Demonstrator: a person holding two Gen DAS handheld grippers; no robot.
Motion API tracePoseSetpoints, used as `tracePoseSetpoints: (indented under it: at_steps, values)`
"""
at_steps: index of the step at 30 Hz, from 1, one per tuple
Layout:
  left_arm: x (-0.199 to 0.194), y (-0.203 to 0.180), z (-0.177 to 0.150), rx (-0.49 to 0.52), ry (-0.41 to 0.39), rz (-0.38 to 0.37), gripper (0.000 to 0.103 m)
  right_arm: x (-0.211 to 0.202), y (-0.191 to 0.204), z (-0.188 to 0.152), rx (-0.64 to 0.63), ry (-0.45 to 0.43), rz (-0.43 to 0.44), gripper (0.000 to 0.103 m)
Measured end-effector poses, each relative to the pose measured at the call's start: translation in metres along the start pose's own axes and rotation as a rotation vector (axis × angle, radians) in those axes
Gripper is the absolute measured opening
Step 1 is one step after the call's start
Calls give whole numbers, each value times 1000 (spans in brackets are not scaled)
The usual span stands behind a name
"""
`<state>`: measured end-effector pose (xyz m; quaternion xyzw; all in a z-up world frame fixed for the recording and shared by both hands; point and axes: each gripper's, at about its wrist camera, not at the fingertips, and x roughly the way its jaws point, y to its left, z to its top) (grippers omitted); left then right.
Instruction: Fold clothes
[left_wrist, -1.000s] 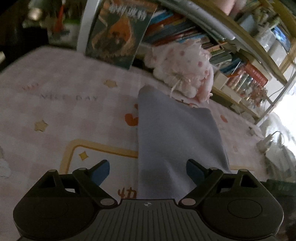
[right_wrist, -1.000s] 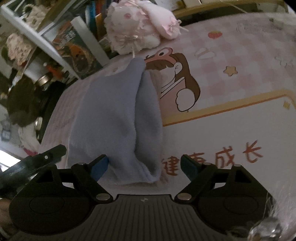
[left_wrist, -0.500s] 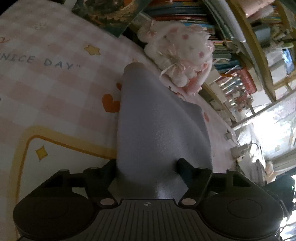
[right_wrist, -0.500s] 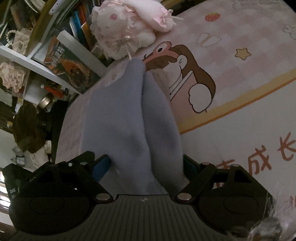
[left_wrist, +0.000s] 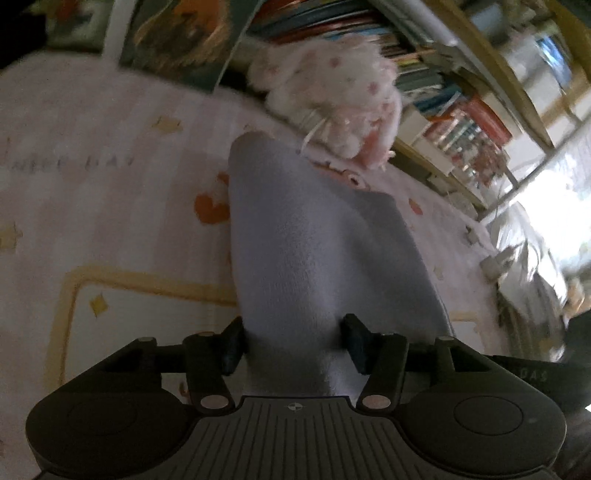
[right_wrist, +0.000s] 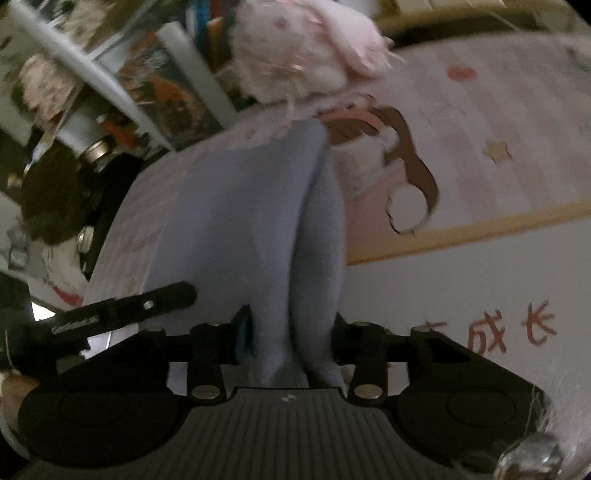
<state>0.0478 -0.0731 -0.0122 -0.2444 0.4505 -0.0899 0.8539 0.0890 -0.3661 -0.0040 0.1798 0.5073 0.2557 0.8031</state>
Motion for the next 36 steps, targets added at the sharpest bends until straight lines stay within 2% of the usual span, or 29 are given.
tracePoseSetpoints:
  at_steps: [2,4,9,11,16,19,26,36]
  values:
    - [3,3,2,-18,12,-7,60,3,-2,2,11,9,3,50]
    - [6,5,3,-25,19,-13,62,6,-4,3,14,23,10,56]
    - [13,5,2,-54,22,-13,65,18,-6,7,39,49,35,61]
    - [12,3,1,-42,13,-3,63,20,-4,8,25,47,32,59]
    - [8,-6,-2,3,-20,15,55,21,2,8,-23,47,43,37]
    - [1,-11,-1,39,-50,20,52,14,15,7,-118,9,36,33]
    - [-13,-16,3,91,-103,11,52,3,33,6,-240,-44,17,32]
    - [-34,-6,10,129,-152,-21,52,-1,56,4,-303,-84,-1,32]
